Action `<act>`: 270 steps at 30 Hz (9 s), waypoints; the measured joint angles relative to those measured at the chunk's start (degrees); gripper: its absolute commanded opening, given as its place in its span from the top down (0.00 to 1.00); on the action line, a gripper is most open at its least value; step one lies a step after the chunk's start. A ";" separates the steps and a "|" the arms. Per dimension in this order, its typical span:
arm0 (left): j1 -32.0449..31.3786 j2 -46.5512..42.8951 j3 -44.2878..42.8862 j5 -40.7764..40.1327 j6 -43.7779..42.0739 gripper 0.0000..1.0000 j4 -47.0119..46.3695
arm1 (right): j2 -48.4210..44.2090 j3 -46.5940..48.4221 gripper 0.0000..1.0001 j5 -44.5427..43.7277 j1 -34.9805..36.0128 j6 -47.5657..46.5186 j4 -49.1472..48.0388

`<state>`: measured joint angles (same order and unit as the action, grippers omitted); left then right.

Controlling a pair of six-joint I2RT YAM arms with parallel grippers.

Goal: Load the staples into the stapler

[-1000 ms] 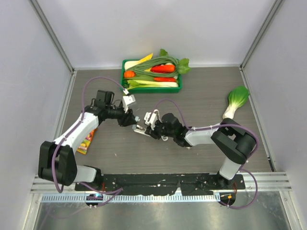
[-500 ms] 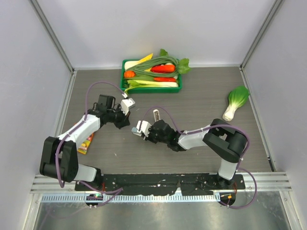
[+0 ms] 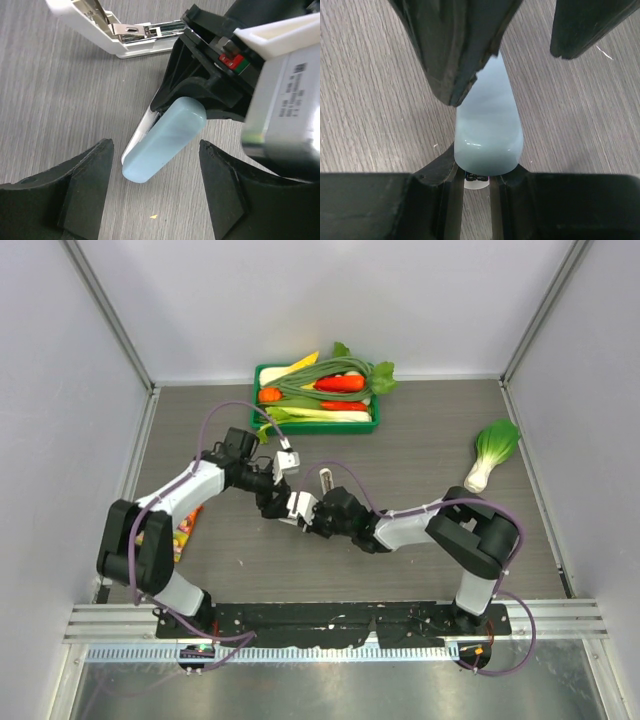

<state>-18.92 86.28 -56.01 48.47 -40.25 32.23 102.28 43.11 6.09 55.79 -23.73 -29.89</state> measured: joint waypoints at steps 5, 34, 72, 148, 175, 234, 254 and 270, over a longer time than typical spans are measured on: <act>-1.62 5.49 -3.54 2.01 -2.56 0.27 1.99 | -1.36 -0.94 0.99 4.33 -2.10 0.04 1.36; -6.19 9.20 -6.69 8.96 0.48 1.00 5.05 | -7.17 -0.96 0.99 27.67 -10.67 10.69 5.07; 8.44 -10.01 -1.53 24.09 22.60 1.00 -14.40 | -12.72 7.72 0.65 29.64 -10.29 10.21 7.32; 5.68 -16.83 1.92 13.42 49.51 1.00 -34.10 | -11.17 4.09 0.71 34.27 -10.73 30.88 -7.98; 12.63 -17.46 12.17 9.44 81.42 1.00 -71.08 | -11.28 2.75 0.58 27.06 -10.10 40.13 -19.15; 3.54 -18.40 11.93 21.73 59.93 0.91 -58.73 | -13.53 3.06 0.94 38.38 -11.58 39.63 -11.08; 3.56 -18.43 10.16 16.22 53.48 0.23 -49.92 | -13.53 3.02 0.99 35.67 -11.61 35.87 -5.18; 5.92 -19.15 7.67 10.43 48.22 0.00 -41.31 | -13.49 3.72 0.99 25.66 -10.54 28.30 4.28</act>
<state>-12.99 67.13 -48.34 58.89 7.97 -9.08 88.79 46.83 31.75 45.25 4.58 -25.61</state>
